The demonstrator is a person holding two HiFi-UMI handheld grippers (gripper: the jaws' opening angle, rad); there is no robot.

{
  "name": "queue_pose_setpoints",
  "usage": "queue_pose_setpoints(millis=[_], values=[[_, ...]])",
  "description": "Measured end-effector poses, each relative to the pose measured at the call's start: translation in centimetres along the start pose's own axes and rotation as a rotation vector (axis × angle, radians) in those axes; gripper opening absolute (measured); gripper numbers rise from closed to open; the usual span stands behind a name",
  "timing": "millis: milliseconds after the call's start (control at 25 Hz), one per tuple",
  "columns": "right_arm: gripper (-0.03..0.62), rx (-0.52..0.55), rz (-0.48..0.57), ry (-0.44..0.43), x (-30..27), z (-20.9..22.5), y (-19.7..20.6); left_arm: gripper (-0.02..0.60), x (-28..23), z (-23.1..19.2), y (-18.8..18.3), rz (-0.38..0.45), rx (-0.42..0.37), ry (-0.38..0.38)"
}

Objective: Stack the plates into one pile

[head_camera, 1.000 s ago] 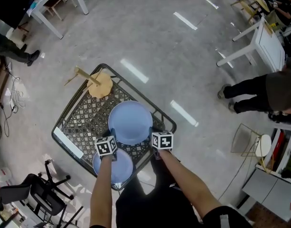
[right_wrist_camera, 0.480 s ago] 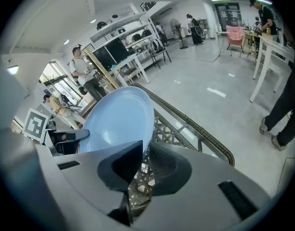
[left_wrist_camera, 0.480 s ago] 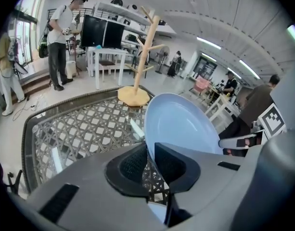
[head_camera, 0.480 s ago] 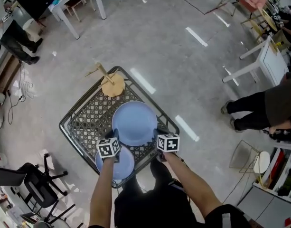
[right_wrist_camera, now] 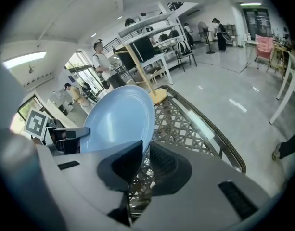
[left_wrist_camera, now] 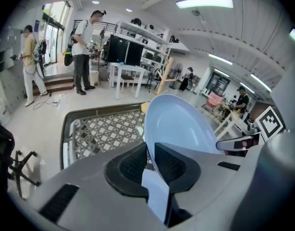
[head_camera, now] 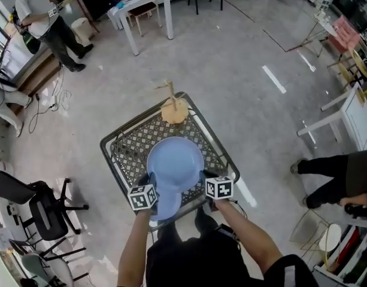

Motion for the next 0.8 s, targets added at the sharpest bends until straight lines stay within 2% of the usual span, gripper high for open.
queue_pose_setpoints(millis=[280, 480, 800], values=[[0.044, 0.161, -0.071, -0.088, -0.3, -5.1, 1.1, 0.058, 6.1, -2.7, 5.1, 0.051, 0.148, -0.075], [0.043, 0.224, -0.119, -0.147, -1.6, -8.0, 2.3, 0.058, 8.9, -4.4, 8.8, 0.073, 0.250, -0.119], [0.043, 0.325, -0.225, -0.144, -4.3, -10.5, 3.9, 0.060, 10.0, -6.7, 13.3, 0.063, 0.333, -0.175]])
Point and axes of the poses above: the fingertips, and each gripper's own axes: x backward along the fingers, z to its right, y out of its underside, the point moved 9 cm from there along x, backward along the fingers, and after that the axes turned 4 degrees about -z, right-handed, at the moved point
